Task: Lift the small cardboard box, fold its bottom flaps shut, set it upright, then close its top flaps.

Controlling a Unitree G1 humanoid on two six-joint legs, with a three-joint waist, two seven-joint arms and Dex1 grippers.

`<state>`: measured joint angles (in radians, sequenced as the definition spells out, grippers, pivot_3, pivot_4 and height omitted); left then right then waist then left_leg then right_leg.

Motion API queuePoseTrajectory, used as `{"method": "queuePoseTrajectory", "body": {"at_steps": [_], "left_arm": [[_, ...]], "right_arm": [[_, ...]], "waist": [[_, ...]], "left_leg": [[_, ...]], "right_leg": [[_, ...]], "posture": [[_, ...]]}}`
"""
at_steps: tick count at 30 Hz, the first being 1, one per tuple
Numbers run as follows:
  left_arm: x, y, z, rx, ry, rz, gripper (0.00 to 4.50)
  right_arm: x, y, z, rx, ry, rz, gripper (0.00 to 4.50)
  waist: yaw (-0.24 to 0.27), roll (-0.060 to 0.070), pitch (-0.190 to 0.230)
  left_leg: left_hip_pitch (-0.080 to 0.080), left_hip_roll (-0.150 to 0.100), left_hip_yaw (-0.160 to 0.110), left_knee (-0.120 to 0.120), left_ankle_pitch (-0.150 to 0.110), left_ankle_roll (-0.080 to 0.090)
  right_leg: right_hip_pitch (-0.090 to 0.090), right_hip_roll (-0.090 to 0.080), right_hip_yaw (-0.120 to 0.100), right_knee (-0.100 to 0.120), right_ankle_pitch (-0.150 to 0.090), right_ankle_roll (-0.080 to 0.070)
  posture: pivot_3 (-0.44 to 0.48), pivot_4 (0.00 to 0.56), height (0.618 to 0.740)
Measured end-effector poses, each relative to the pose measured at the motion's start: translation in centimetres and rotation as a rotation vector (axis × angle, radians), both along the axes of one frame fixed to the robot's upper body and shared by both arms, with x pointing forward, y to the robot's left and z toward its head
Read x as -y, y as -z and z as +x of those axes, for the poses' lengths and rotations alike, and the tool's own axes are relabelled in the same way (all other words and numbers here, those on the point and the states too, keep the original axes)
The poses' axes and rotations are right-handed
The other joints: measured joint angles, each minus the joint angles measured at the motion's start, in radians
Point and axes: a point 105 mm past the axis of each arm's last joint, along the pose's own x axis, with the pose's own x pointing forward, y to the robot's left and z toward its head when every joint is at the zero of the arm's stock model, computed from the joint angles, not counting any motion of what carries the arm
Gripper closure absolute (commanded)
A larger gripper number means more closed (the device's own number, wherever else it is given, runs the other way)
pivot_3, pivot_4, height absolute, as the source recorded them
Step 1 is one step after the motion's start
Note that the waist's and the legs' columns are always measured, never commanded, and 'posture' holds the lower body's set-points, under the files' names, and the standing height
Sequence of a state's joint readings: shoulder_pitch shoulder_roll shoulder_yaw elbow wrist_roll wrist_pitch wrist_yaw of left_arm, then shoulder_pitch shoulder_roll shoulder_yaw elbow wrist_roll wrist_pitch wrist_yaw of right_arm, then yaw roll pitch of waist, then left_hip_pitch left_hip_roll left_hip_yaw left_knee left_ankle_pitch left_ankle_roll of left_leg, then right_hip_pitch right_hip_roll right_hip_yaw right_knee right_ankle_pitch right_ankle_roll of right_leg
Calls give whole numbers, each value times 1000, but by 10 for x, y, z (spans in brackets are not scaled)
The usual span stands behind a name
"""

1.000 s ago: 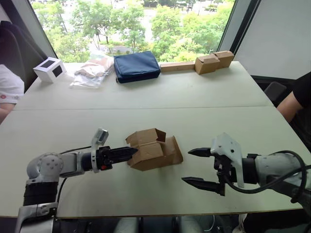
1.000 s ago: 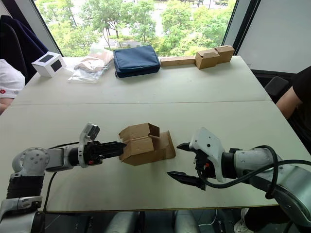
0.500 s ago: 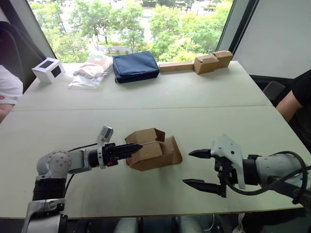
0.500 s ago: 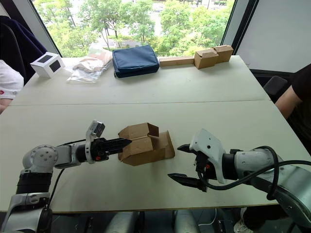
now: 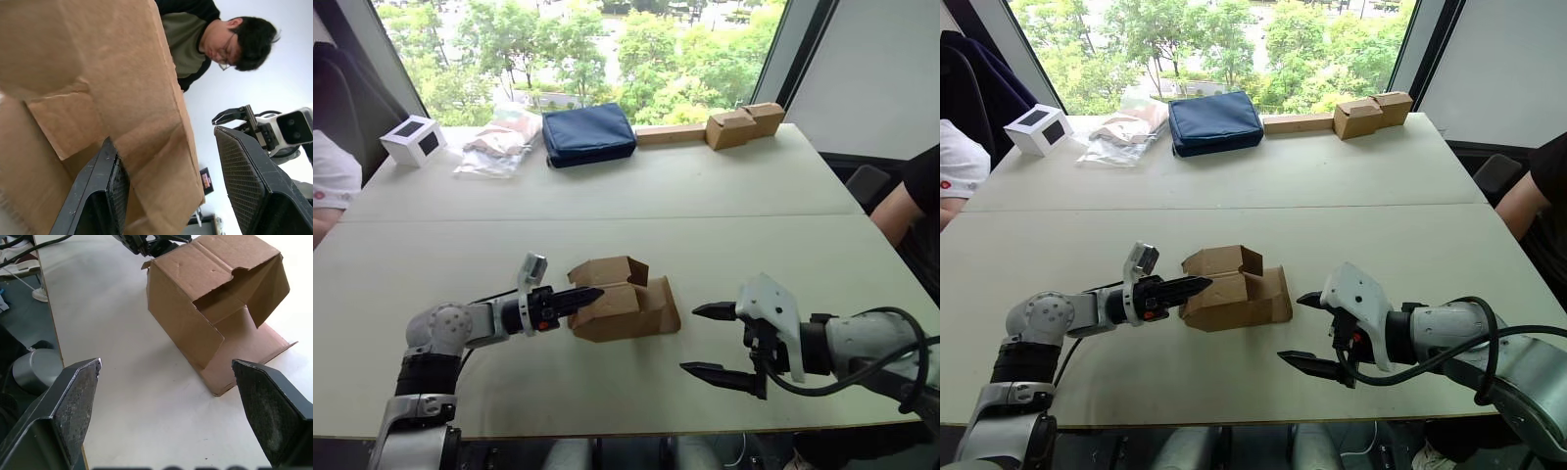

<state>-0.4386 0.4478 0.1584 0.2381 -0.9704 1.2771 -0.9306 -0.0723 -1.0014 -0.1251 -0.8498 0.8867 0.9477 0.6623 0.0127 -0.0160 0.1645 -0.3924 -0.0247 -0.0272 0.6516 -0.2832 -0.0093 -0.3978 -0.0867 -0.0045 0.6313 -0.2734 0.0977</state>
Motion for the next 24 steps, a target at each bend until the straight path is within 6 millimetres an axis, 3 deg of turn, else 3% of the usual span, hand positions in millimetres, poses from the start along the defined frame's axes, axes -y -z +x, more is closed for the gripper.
{"method": "queuePoseTrajectory", "body": {"at_steps": [8,11,16,24], "left_arm": [[5,2,1,-14,2,-25,1839],[5,3,2,-17,0,-30,2511],[3,2,3,-7,-5,-40,4406],[-9,-2,7,75,-27,-35,4465]], "right_arm": [[1,4,0,-6,6,-10,0],[2,5,-1,-3,10,-11,0],[3,7,-1,1,15,-14,0],[-1,7,0,-13,20,54,0]], "waist": [[0,0,0],[0,0,0],[0,0,0],[-3,0,0]], "left_leg": [[0,0,0,0,0,0],[0,0,0,0,0,0],[0,0,0,0,0,0],[0,1,0,0,0,0]], "right_leg": [[0,0,0,0,0,0],[0,0,0,0,0,0],[0,0,0,0,0,0],[0,1,0,0,0,0]], "posture": [[0,150,737],[0,150,737],[0,150,737],[0,150,737]]}}
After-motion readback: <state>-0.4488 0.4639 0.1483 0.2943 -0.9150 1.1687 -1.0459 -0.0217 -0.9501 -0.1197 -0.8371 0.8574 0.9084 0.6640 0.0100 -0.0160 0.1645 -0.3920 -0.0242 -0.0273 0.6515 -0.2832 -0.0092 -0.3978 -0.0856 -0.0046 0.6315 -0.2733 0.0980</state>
